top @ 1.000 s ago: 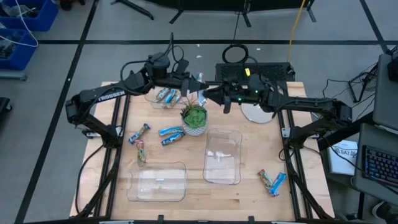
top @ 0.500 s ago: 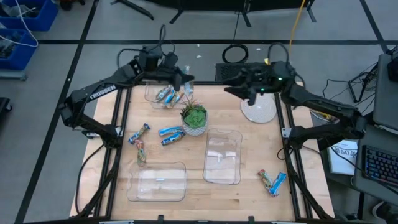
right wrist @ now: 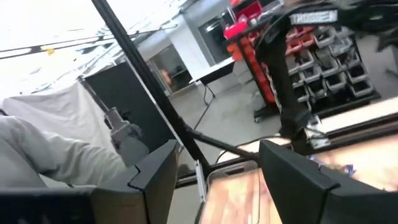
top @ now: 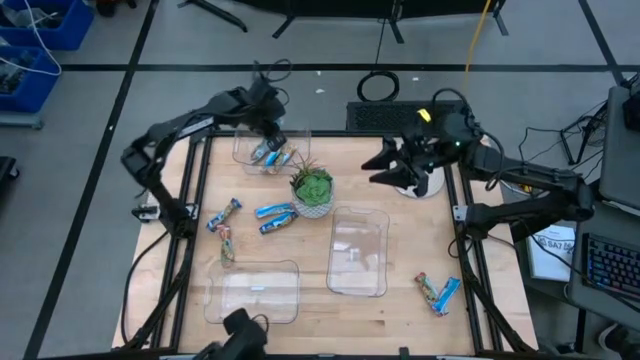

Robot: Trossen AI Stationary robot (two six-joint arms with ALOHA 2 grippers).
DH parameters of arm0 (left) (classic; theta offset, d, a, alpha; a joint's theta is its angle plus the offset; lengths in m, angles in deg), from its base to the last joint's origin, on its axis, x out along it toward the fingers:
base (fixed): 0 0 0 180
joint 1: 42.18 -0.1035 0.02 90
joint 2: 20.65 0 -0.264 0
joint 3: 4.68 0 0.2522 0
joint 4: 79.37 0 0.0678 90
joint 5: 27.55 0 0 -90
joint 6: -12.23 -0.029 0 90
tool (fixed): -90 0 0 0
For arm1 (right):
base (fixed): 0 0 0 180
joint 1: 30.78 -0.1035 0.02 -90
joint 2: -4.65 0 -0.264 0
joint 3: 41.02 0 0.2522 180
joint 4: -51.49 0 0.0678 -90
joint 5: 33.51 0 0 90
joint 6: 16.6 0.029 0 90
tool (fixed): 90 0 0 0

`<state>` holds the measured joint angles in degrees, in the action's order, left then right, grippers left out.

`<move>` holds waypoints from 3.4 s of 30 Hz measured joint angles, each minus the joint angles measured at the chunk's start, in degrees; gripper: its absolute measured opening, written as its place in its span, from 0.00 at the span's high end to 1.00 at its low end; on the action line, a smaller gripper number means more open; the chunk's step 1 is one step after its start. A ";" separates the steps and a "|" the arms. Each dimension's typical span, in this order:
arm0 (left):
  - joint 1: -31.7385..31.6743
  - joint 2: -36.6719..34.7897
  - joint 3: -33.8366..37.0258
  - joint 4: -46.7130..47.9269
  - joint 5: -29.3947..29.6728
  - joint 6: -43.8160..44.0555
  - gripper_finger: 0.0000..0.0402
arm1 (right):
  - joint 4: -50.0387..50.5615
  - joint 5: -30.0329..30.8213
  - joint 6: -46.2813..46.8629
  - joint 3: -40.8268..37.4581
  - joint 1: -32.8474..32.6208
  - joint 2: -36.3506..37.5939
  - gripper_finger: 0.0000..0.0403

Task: Pick and place Granola Bars by type
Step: Put the yellow granola bar into the top transparent bin, then put the top left blue granola bar into the middle transparent bin

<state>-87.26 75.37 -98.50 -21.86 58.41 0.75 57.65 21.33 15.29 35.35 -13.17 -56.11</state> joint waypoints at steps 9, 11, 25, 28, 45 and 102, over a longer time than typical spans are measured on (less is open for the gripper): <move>-2.32 12.07 0.00 2.45 5.69 -3.24 0.94 | 9.37 3.90 0.40 -0.01 -5.21 -0.01 0.47; -3.02 13.34 0.00 3.35 7.04 -2.33 0.89 | 10.47 3.99 0.35 -0.06 -6.35 -0.04 0.47; 1.10 0.64 0.00 20.94 7.39 8.28 0.38 | 10.60 5.02 -5.43 -0.07 -8.36 0.00 0.47; 4.82 -4.02 0.00 29.12 9.15 16.62 0.34 | 12.42 3.51 -7.35 -0.07 -8.36 0.00 0.47; 23.53 -17.19 16.75 45.74 6.02 46.84 0.39 | 19.88 -1.84 -11.79 -0.07 -8.36 0.00 0.47; 31.54 -17.03 -9.32 4.70 4.24 32.45 0.96 | -5.79 23.16 -11.24 0.02 -9.19 -2.79 0.46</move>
<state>-55.72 58.35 -107.82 -17.16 62.65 33.21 51.86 44.49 4.06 35.37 -22.36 -58.89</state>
